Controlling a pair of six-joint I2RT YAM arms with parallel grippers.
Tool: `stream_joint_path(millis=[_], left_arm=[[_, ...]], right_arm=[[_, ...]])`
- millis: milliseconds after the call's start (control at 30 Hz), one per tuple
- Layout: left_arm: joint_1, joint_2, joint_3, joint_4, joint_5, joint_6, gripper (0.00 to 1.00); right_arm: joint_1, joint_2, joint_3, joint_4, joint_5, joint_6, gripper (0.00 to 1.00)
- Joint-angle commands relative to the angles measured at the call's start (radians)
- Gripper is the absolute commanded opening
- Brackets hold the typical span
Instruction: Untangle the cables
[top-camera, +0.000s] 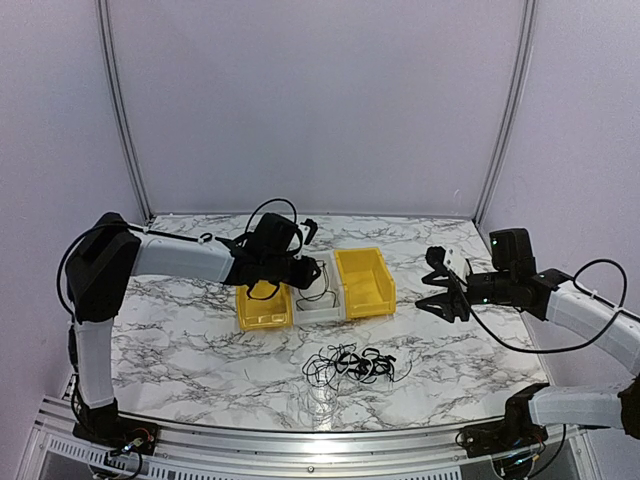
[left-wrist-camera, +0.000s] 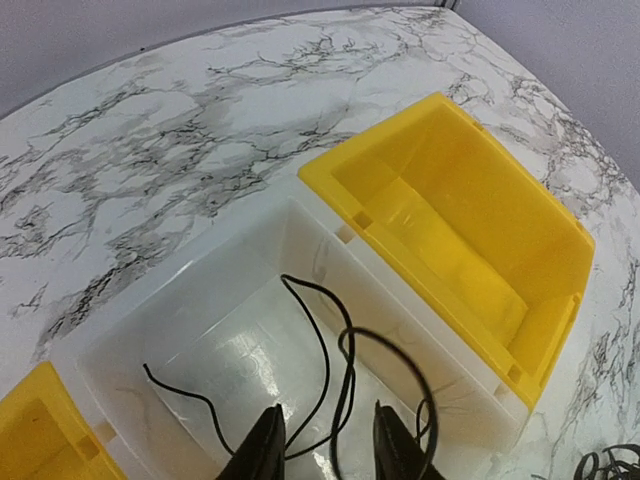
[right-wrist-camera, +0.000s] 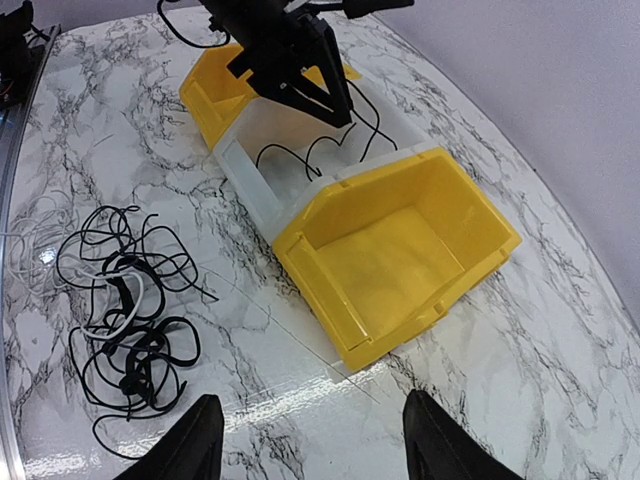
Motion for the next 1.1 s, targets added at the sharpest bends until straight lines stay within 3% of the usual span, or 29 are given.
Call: stream_joint_path(millis=[0,167,500,633,1067], left_arm=[[0.001,-0.123,-0.014,-0.064,-0.046,0.013,0.37],[0.001,-0.183,-0.028,-0.148,-0.059,0.033,0.48],[-0.007,-0.217,-0.037,-0.159,0.011,0.068,0.53],[-0.059,-0.208,-0.012,-0.123,0.055,0.112,0.56],[-0.093,-0.039,0.149,-0.225,-0.138,0.197,0.46]], right_arm=[[-0.009,-0.005,0.006,-0.003,0.012,-0.013,0.61],[-0.008,-0.004,0.008,-0.004,0.012,-0.015,0.61],[-0.007,0.024,0.015,-0.015,0.013,-0.023,0.61],[-0.007,0.028,0.014,-0.012,0.015,-0.023,0.61],[-0.006,0.036,0.015,-0.015,0.019,-0.025,0.61]])
